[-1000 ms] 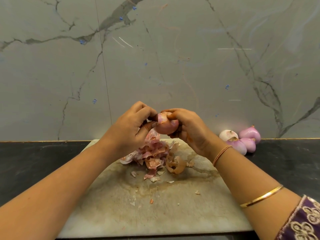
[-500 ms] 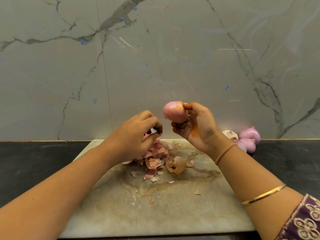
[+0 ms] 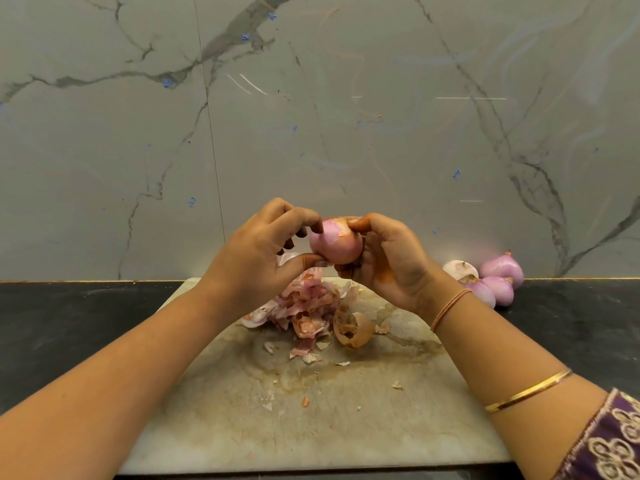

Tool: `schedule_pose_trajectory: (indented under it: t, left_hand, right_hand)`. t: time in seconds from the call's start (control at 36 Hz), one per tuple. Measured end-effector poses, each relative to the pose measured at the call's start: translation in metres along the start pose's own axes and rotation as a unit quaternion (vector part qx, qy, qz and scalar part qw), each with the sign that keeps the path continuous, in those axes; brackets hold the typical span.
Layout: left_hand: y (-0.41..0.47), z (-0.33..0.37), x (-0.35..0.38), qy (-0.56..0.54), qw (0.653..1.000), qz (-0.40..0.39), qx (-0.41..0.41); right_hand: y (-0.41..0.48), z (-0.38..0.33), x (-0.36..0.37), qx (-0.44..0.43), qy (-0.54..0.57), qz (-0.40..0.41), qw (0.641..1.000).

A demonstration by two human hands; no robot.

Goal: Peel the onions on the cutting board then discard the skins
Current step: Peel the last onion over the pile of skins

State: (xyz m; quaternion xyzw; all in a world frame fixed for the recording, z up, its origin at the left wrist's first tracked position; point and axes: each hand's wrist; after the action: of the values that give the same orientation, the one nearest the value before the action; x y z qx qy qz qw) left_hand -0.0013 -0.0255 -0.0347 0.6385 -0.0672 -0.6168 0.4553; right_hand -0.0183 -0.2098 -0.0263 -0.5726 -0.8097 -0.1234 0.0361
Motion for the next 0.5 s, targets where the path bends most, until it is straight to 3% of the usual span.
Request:
schedule_pose_trajectory:
  t: [0.5]
  left_hand:
    - [0.0012,0.0018,-0.0008,0.000,1.000,0.021,0.003]
  right_hand:
    - [-0.0006,-0.0002,0.0011,0.005,0.011,-0.010,1.000]
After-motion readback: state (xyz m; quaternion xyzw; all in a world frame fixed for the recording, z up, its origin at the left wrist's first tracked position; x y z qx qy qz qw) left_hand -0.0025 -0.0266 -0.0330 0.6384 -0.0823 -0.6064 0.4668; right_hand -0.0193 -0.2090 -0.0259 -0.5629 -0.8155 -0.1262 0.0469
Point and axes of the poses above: each hand's wrist, its own y-axis towards the middle knuckle, its own x-axis out of the palm, z = x × y, and after that the axes turned 10 degrees about -z, right-handed
